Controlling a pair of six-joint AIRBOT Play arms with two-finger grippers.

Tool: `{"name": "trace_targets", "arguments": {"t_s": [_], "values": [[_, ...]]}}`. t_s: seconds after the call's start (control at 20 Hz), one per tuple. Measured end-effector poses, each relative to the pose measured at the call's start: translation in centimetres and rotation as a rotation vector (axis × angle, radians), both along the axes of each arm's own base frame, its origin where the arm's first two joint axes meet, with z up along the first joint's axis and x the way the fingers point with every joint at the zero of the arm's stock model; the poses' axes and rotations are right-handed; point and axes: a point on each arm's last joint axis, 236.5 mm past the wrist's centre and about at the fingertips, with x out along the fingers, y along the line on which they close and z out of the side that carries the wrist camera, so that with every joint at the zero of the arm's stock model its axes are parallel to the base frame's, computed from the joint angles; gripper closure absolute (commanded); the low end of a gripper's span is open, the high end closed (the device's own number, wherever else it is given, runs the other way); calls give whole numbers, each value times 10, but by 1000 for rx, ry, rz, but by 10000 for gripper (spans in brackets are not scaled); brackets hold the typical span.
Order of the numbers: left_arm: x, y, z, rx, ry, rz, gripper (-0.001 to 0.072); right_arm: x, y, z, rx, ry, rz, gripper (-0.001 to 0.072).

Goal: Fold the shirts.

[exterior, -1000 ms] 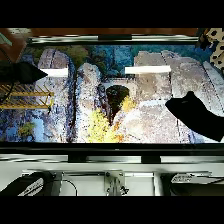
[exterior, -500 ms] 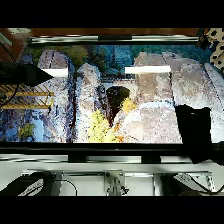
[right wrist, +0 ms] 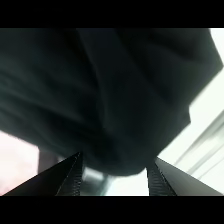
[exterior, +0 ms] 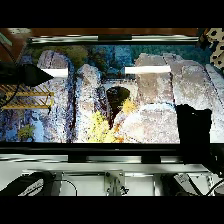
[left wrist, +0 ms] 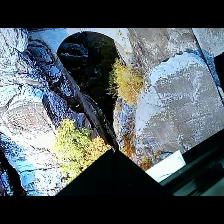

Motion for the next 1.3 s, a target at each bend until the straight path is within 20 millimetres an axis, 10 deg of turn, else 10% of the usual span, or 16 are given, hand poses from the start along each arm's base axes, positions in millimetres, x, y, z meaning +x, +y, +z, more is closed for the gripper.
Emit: {"name": "trace_targets", "arguments": {"t_s": [0.2,0.45,0.65,0.85,0.9,0.95,1.0,1.1,1.3], "values": [[1,0,-1,0,4,0,669,-12,-14,28,-47,50,29,195],[6,0,-9,2,23,-1,669,-25,-71,115,-352,91,26,195],[25,-3,-18,17,-6,-15,672,57,-89,204,-609,-215,152,194],[54,-13,-56,149,-14,-27,670,188,-12,268,-753,-563,514,194],[55,-15,-75,204,23,-33,597,208,15,266,-744,-584,605,193],[52,-17,-99,277,86,-44,310,225,45,255,-716,-573,699,193],[46,-18,-121,344,155,-51,88,236,71,240,-683,-542,781,188],[35,-20,-148,447,242,-58,89,244,123,203,-581,-457,934,24],[31,-19,-167,538,290,-37,97,238,207,152,-351,-355,1111,24]]}}
